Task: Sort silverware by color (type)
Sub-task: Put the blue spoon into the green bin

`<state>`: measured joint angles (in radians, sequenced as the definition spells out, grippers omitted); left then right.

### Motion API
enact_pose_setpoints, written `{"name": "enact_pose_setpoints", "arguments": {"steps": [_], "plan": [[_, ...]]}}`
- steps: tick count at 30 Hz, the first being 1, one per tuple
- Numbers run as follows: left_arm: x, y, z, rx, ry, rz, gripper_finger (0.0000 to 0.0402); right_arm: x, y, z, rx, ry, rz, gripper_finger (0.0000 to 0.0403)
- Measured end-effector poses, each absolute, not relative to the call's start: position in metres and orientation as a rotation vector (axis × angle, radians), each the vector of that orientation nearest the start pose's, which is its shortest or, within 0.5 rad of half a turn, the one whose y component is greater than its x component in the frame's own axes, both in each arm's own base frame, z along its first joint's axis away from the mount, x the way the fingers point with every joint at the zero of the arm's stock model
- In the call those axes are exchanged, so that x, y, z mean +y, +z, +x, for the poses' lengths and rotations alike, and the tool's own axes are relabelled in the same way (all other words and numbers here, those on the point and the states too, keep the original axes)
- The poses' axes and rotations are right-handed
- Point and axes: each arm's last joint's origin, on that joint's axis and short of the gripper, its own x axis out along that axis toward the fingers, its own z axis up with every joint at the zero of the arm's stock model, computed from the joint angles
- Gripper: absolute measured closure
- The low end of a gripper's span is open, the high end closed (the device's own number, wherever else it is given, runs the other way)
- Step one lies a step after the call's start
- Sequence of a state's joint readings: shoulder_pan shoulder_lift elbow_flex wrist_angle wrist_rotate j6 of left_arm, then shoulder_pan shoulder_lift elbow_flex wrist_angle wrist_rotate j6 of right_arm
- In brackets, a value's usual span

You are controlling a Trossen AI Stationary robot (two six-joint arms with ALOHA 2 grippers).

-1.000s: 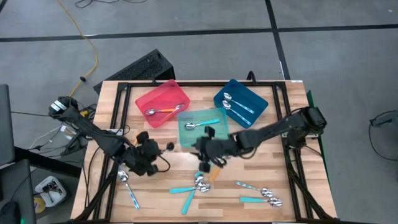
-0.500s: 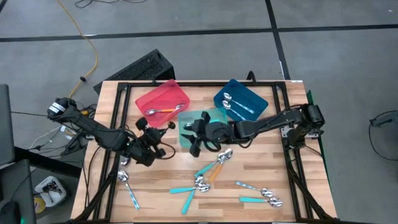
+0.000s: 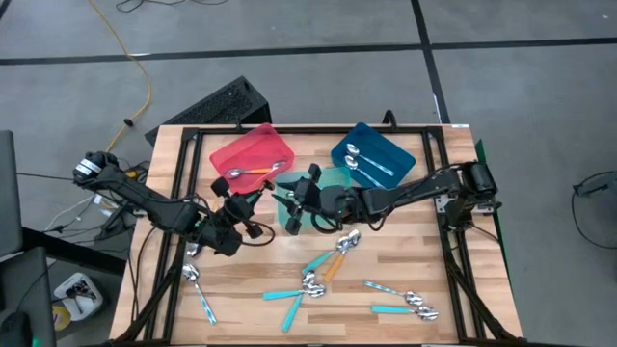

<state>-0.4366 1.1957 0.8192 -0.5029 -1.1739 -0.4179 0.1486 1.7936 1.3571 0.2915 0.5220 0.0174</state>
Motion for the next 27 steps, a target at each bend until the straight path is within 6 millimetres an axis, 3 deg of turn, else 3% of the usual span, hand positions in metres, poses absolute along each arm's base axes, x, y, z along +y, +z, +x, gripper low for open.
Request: {"name": "enact_pose_setpoints", "arguments": {"steps": [5, 17, 27], "plan": [[-0.070, 0.254, 0.214, 0.456, 0.793, 0.265, 0.0390, 0.045, 0.288, 0.423, 0.131, -0.386, -0.030, 0.0239], [-0.070, 0.255, 0.214, 0.451, 0.800, 0.272, 0.0390, 0.027, 0.291, 0.427, 0.063, -0.429, -0.004, 0.0242], [-0.072, 0.258, 0.217, 0.430, 0.790, 0.262, 0.0390, 0.027, 0.291, 0.427, 0.057, -0.425, -0.003, 0.0318]]}}
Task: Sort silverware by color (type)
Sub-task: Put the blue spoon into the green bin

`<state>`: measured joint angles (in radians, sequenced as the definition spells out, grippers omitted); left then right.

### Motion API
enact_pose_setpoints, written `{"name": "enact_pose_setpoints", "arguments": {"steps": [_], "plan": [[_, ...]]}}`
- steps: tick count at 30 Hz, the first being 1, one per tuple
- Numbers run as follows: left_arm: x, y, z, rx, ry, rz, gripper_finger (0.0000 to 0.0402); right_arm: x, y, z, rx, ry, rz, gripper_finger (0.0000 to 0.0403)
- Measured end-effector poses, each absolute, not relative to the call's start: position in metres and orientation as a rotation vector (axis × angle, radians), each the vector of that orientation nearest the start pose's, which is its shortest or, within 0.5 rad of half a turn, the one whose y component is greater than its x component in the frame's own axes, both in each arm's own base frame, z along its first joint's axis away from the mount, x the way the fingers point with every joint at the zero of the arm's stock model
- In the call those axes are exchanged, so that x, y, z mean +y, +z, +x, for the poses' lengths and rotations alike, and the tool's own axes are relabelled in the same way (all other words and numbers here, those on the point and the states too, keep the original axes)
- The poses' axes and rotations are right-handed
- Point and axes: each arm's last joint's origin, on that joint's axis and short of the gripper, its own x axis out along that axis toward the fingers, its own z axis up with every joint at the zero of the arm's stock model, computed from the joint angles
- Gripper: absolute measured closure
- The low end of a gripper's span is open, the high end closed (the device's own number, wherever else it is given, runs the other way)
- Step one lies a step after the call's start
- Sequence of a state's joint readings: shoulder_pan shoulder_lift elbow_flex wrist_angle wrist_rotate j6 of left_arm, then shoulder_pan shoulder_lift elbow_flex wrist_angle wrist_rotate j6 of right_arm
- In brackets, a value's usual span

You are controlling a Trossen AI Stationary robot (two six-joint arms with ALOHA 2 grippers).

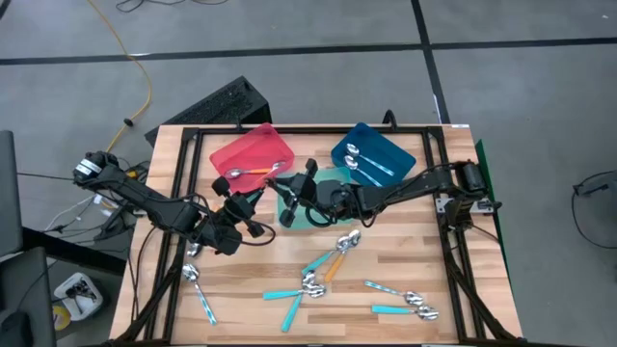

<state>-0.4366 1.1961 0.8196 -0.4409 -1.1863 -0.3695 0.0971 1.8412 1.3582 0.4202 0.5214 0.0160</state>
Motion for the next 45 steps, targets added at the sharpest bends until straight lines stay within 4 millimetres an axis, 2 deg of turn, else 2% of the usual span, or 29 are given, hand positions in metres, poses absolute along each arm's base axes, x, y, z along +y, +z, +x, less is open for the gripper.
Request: {"name": "enact_pose_setpoints", "arguments": {"steps": [6, 16, 22, 28, 32, 35, 37, 39, 41, 45], "plan": [[-0.072, 0.257, 0.217, 0.442, 0.769, 0.259, 0.0394, 0.027, 0.290, 0.427, 0.065, -0.430, -0.009, 0.0378], [-0.072, 0.257, 0.217, 0.453, 0.764, 0.291, 0.0388, 0.030, 0.292, 0.427, 0.032, -0.448, 0.048, 0.0381], [-0.070, 0.265, 0.212, 0.458, 0.739, 0.316, 0.0336, 0.034, 0.299, 0.423, -0.018, -0.556, 0.078, 0.0381], [-0.062, 0.289, 0.191, 0.373, 0.728, 0.232, 0.0274, 0.031, 0.324, 0.410, -0.072, -0.590, 0.070, 0.0381], [-0.054, 0.305, 0.173, 0.308, 0.720, 0.164, 0.0260, 0.025, 0.350, 0.387, -0.038, -0.650, 0.013, 0.0381], [-0.050, 0.313, 0.161, 0.277, 0.703, 0.127, 0.0259, 0.019, 0.375, 0.357, -0.064, -0.679, 0.009, 0.0381], [-0.048, 0.317, 0.154, 0.267, 0.691, 0.112, 0.0258, 0.015, 0.382, 0.333, -0.104, -0.685, 0.031, 0.0381], [-0.046, 0.319, 0.149, 0.257, 0.686, 0.100, 0.0258, 0.011, 0.379, 0.309, -0.121, -0.695, 0.065, 0.0381], [-0.045, 0.321, 0.146, 0.252, 0.680, 0.095, 0.0258, 0.008, 0.366, 0.287, -0.151, -0.692, 0.130, 0.0381], [-0.045, 0.322, 0.144, 0.245, 0.677, 0.088, 0.0258, 0.008, 0.322, 0.254, -0.240, -0.666, 0.290, 0.0381]]}}
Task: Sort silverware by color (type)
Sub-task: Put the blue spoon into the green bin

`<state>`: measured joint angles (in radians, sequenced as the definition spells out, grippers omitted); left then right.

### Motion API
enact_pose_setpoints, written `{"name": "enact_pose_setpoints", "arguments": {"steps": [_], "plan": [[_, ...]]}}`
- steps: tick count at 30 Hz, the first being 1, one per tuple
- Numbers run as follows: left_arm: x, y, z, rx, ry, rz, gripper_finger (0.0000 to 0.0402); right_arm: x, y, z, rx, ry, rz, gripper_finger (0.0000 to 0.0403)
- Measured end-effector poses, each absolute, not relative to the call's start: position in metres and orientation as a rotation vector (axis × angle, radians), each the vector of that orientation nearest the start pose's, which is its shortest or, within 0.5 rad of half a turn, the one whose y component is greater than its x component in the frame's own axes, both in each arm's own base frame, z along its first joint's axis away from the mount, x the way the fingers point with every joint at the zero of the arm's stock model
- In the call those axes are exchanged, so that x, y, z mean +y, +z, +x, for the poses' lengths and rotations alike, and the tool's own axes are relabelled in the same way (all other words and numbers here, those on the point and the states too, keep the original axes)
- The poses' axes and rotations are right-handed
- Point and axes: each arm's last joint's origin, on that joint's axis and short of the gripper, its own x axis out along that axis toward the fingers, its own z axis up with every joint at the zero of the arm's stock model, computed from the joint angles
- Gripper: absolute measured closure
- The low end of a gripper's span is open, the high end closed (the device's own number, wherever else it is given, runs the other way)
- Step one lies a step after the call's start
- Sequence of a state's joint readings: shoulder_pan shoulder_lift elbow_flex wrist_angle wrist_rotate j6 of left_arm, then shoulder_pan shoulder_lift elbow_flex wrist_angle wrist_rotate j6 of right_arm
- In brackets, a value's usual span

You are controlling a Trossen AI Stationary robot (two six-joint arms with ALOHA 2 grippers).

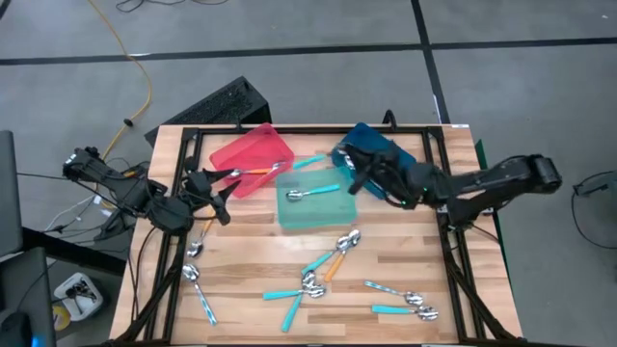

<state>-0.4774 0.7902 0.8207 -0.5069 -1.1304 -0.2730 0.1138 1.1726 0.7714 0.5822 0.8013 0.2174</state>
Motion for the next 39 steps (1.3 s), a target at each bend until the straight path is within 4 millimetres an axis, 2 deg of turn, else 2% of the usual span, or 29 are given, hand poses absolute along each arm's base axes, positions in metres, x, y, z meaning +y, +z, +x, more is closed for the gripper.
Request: {"name": "enact_pose_setpoints", "arguments": {"steps": [4, 9, 15, 22, 25, 31, 37, 39], "plan": [[-0.045, 0.321, 0.144, 0.249, 0.678, 0.092, 0.0258, 0.014, 0.264, 0.239, -0.305, -0.651, 0.424, 0.0381], [-0.045, 0.321, 0.145, 0.251, 0.678, 0.094, 0.0258, 0.026, 0.211, 0.232, -0.348, -0.691, 0.529, 0.0381], [-0.045, 0.321, 0.145, 0.249, 0.680, 0.084, 0.0258, 0.040, 0.175, 0.245, -0.342, -0.754, 0.562, 0.0381], [-0.044, 0.317, 0.143, 0.264, 0.689, 0.067, 0.0258, 0.044, 0.138, 0.258, -0.336, -0.811, 0.604, 0.0381], [-0.044, 0.316, 0.143, 0.268, 0.692, 0.062, 0.0258, 0.045, 0.128, 0.261, -0.330, -0.834, 0.595, 0.0381], [-0.044, 0.315, 0.142, 0.274, 0.694, 0.066, 0.0258, 0.046, 0.123, 0.263, -0.303, -0.841, 0.586, 0.0381], [-0.044, 0.315, 0.142, 0.271, 0.695, 0.059, 0.0258, 0.045, 0.125, 0.263, -0.283, -0.831, 0.540, 0.0381], [-0.044, 0.315, 0.142, 0.271, 0.695, 0.059, 0.0258, 0.042, 0.132, 0.265, -0.275, -0.778, 0.518, 0.0381]]}}
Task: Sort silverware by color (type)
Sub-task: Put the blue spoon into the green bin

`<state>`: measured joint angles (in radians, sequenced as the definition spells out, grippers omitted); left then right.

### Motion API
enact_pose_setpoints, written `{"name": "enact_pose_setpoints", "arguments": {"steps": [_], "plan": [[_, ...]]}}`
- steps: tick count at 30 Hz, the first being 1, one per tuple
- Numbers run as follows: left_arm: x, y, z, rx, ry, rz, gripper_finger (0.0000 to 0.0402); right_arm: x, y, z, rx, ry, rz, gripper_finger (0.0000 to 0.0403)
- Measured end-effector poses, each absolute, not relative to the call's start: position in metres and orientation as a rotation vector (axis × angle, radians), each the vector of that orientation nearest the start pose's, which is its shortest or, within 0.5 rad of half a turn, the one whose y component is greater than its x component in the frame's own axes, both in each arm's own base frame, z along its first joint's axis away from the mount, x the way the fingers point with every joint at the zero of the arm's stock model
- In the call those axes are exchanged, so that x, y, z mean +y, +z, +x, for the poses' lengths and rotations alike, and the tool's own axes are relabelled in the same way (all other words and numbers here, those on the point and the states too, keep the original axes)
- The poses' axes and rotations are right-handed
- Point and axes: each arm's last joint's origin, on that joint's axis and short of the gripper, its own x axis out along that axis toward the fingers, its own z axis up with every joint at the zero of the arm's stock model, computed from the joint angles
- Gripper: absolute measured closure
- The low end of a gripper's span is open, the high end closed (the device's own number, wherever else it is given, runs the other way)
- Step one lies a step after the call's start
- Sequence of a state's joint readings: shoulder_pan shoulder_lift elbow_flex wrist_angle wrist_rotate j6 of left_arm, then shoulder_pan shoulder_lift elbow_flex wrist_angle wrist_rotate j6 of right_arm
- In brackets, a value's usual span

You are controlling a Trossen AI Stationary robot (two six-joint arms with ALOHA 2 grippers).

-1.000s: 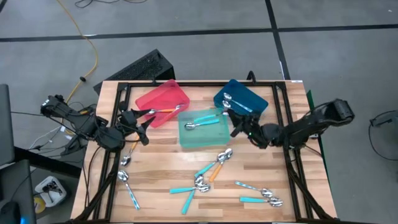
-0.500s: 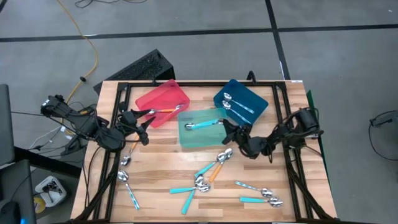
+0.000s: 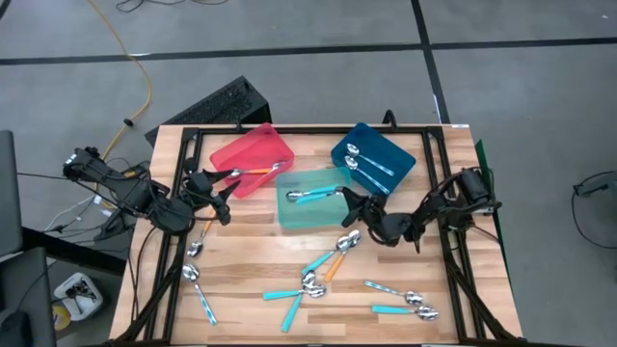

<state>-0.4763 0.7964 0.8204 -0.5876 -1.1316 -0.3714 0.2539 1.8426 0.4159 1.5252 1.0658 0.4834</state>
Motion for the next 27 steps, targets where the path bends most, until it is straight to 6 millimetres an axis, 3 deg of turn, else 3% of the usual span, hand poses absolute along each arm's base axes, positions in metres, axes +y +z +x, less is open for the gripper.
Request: {"name": "enact_pose_setpoints", "arguments": {"steps": [5, 10, 18, 21, 23, 27], "plan": [[-0.044, 0.315, 0.142, 0.272, 0.696, 0.060, 0.0258, 0.033, 0.151, 0.278, -0.236, -0.696, 0.435, 0.0381], [-0.044, 0.315, 0.142, 0.276, 0.696, 0.066, 0.0258, 0.017, 0.183, 0.299, -0.015, -0.599, 0.256, 0.0381], [-0.044, 0.314, 0.142, 0.284, 0.696, 0.078, 0.0258, -0.002, 0.292, 0.314, 0.422, -0.530, -0.088, 0.0381], [-0.043, 0.313, 0.141, 0.293, 0.698, 0.083, 0.0258, -0.013, 0.324, 0.314, 0.568, -0.498, -0.164, 0.0381], [-0.043, 0.311, 0.141, 0.293, 0.700, 0.077, 0.0258, -0.019, 0.335, 0.322, 0.644, -0.465, -0.199, 0.0381], [-0.043, 0.309, 0.141, 0.302, 0.704, 0.076, 0.0258, -0.025, 0.337, 0.347, 0.779, -0.322, -0.273, 0.0381]]}}
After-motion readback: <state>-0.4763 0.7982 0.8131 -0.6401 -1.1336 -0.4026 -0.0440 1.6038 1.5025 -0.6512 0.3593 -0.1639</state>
